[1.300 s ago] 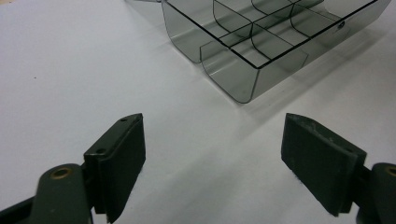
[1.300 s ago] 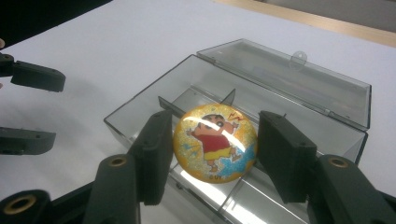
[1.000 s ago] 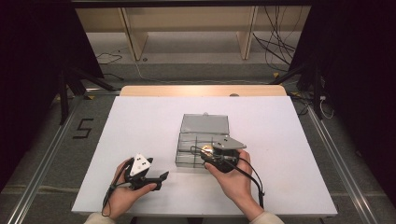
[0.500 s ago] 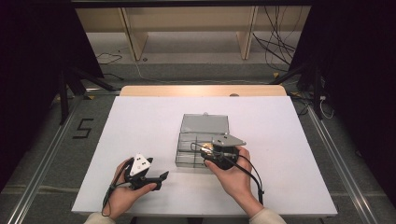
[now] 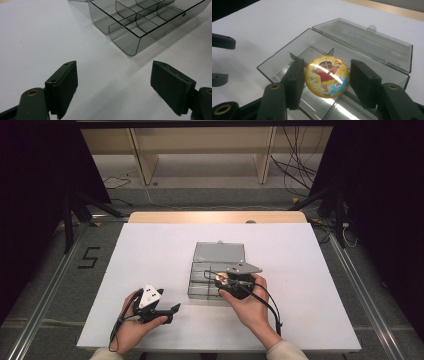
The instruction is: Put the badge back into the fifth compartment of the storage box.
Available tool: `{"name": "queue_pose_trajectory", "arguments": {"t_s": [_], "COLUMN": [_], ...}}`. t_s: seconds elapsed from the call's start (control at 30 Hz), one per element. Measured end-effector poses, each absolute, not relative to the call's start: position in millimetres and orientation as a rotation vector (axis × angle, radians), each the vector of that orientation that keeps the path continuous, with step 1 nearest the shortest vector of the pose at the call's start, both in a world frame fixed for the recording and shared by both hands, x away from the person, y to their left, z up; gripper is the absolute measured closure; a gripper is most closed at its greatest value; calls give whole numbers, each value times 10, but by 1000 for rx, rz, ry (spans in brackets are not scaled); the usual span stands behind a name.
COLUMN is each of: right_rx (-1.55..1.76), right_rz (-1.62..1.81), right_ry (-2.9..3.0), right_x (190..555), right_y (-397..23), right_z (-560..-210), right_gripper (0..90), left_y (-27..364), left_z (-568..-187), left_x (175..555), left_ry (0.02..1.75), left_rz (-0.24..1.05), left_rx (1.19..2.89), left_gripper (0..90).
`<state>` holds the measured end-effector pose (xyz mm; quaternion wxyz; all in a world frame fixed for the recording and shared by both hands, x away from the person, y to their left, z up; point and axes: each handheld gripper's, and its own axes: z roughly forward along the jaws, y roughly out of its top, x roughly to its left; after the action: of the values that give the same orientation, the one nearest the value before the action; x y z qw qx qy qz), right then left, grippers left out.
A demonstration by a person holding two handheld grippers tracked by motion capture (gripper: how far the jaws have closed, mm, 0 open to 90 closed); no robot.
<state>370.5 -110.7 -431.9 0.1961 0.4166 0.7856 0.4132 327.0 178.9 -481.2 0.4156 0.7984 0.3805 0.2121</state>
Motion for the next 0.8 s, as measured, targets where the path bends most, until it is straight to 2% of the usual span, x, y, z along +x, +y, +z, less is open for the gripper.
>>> {"name": "queue_pose_trajectory", "arguments": {"t_s": [0.8], "right_rx": [1175], "right_rz": [1141], "right_ry": [2254], "right_x": [3805], "right_y": [-1103], "right_z": [-4347], "right_gripper": [471], "left_y": [1790], "left_z": [-4811], "left_x": [3273], "left_ry": [955], "left_rz": [536], "left_rx": [2006], "left_gripper": [217]}}
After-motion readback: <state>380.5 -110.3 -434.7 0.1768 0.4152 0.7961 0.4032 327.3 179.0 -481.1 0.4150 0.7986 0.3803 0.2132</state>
